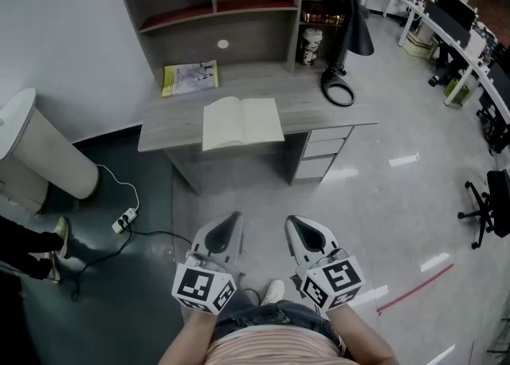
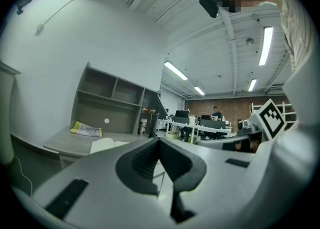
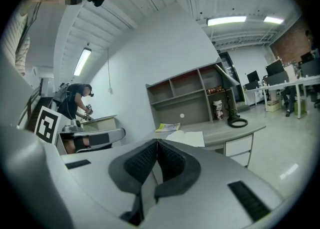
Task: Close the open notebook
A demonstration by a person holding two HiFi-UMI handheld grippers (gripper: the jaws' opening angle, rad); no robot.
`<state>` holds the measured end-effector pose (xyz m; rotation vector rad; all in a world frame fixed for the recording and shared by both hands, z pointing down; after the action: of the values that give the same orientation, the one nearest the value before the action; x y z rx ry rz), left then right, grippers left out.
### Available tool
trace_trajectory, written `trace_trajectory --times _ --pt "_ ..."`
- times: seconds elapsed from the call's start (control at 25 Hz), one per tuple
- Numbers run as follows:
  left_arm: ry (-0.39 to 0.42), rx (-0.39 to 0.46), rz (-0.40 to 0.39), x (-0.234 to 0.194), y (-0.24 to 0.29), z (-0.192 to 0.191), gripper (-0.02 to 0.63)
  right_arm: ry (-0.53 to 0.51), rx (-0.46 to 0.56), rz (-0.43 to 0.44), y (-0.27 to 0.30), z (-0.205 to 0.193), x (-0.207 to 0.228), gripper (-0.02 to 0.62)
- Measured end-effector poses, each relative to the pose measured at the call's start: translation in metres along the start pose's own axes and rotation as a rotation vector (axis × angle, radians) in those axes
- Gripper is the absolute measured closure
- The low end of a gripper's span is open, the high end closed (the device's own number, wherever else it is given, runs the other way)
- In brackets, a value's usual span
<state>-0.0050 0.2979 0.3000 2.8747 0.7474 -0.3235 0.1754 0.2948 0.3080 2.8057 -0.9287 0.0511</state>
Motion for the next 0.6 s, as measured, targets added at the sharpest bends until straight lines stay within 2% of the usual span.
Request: trace_trajectory --times 0.28,0.6 --pt "0.031 0.029 0.028 0.020 0.001 0.005 0.595 0.008 0.001 0.020 -0.019 -0.002 0.012 0.587" --pt "0.027 0.031 0.050 0.007 0.018 0.009 0.594 0.023 -0.004 0.017 -0.006 0.001 0.029 0.587"
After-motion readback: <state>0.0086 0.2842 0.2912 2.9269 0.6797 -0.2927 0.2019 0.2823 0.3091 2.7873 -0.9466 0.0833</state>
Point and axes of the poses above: the fingertips, and each gripper's own axes: y forward along the fingers, x to its right, z out of its top, the point moved 7 cm from there along -y, backward along the fingers, and after that the axes turned 8 degrees about -y, right-handed, at the moved point
